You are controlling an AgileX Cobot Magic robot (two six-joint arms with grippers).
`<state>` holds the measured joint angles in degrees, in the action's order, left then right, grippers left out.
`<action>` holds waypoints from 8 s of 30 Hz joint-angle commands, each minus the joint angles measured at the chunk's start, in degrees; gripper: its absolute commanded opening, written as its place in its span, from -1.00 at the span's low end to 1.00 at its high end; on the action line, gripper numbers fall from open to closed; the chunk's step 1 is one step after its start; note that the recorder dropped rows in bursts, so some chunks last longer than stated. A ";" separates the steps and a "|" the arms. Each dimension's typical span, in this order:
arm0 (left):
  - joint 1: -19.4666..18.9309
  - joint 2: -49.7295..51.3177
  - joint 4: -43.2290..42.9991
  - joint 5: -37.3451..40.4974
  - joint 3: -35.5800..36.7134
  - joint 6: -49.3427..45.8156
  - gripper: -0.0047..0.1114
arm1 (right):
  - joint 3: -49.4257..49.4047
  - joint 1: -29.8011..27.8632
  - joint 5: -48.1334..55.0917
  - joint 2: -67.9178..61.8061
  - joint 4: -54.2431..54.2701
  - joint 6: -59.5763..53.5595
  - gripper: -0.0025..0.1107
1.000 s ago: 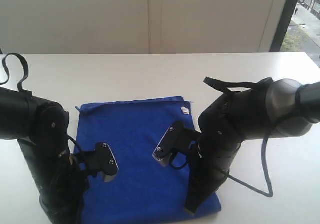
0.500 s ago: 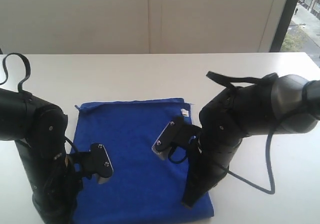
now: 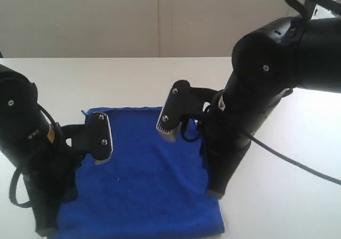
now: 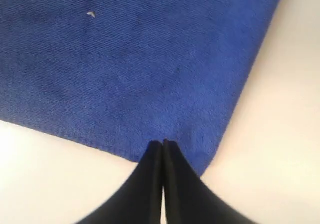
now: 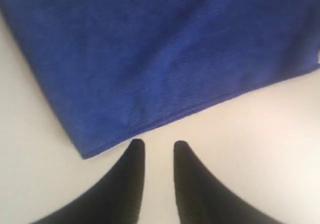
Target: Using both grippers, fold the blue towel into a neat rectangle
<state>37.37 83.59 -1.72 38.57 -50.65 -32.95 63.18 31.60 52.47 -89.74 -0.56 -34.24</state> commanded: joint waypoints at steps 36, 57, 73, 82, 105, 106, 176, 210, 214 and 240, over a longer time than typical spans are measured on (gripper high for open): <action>-0.01 -0.79 2.20 -13.71 15.36 -24.32 0.10 | -15.97 2.58 -13.24 0.17 4.59 -25.70 -0.09; -0.76 -0.79 -1.17 -20.93 19.19 -23.82 0.10 | -20.58 2.58 -18.25 0.17 7.95 -28.89 -0.09; -2.73 -0.79 -0.22 -20.53 19.78 -21.91 0.09 | -20.58 2.58 -18.88 -5.64 8.49 -28.89 -0.10; -2.73 -0.79 -0.09 -20.97 20.68 -22.16 -0.54 | -20.58 2.58 -17.92 -5.75 8.49 -28.77 -0.64; -2.73 -17.55 5.43 -4.13 20.57 -14.84 -0.92 | -20.33 2.67 -2.82 6.57 9.27 -25.66 -0.96; -2.73 -17.95 5.89 -3.86 20.57 -14.84 -0.92 | -20.33 2.67 -2.71 6.83 9.25 -25.66 -0.96; -19.40 22.15 0.34 -64.20 2.58 -18.31 -0.92 | 5.17 -9.95 -36.12 -25.32 -44.02 31.99 -0.96; -19.40 13.84 21.23 -71.38 2.58 -24.94 0.17 | 13.41 -9.95 -21.31 -20.00 -51.93 57.50 -0.32; -19.29 12.70 19.98 -51.79 0.37 -16.52 -0.92 | 15.03 -10.24 -23.17 -19.17 -13.18 18.52 -0.96; -22.96 34.93 17.83 -17.46 -31.43 -12.45 -0.92 | 28.66 -20.21 -17.11 -37.55 16.64 -3.07 -0.96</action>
<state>14.64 118.58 17.76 21.09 -81.81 -45.92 91.31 11.90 38.07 -126.67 16.17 -36.62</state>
